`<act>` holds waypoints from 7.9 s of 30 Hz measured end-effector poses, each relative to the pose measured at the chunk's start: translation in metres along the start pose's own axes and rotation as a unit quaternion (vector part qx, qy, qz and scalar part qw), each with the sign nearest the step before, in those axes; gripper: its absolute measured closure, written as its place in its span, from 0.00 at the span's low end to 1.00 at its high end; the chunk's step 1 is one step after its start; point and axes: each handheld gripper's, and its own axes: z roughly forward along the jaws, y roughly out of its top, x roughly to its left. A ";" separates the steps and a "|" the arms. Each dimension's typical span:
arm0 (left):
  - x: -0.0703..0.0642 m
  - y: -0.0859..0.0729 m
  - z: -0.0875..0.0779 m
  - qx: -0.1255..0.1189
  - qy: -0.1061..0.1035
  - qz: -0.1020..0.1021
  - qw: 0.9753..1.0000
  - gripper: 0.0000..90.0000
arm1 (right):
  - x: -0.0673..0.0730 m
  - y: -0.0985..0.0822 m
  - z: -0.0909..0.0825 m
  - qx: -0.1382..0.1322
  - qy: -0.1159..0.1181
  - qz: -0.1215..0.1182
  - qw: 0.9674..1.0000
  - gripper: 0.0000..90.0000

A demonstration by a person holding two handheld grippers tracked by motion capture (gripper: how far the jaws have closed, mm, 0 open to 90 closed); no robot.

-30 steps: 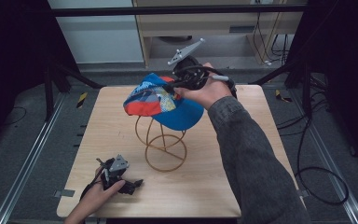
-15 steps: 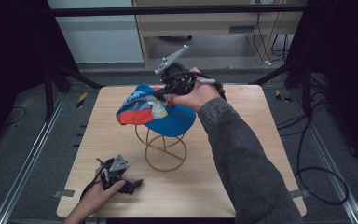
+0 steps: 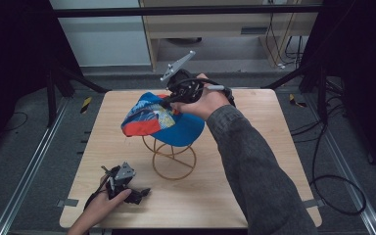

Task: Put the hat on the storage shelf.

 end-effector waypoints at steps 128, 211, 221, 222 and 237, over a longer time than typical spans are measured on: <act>0.000 0.000 0.000 0.000 0.000 0.000 1.000 0.00 | 0.009 -0.072 -0.093 -0.030 -0.129 0.082 0.988 0.06; 0.000 0.000 0.000 0.001 0.001 -0.001 1.000 0.00 | 0.030 -0.312 -0.028 -0.001 -0.198 0.281 0.939 0.11; 0.000 0.000 0.000 0.002 0.002 0.000 1.000 0.00 | 0.034 -0.340 -0.010 0.000 -0.198 0.320 0.926 0.11; 0.000 0.000 0.000 0.002 0.002 0.000 1.000 0.00 | 0.034 -0.340 -0.010 0.000 -0.198 0.320 0.926 0.11; 0.000 0.000 0.000 0.002 0.002 0.000 1.000 0.00 | 0.041 -0.355 0.012 0.028 -0.239 0.305 0.922 0.09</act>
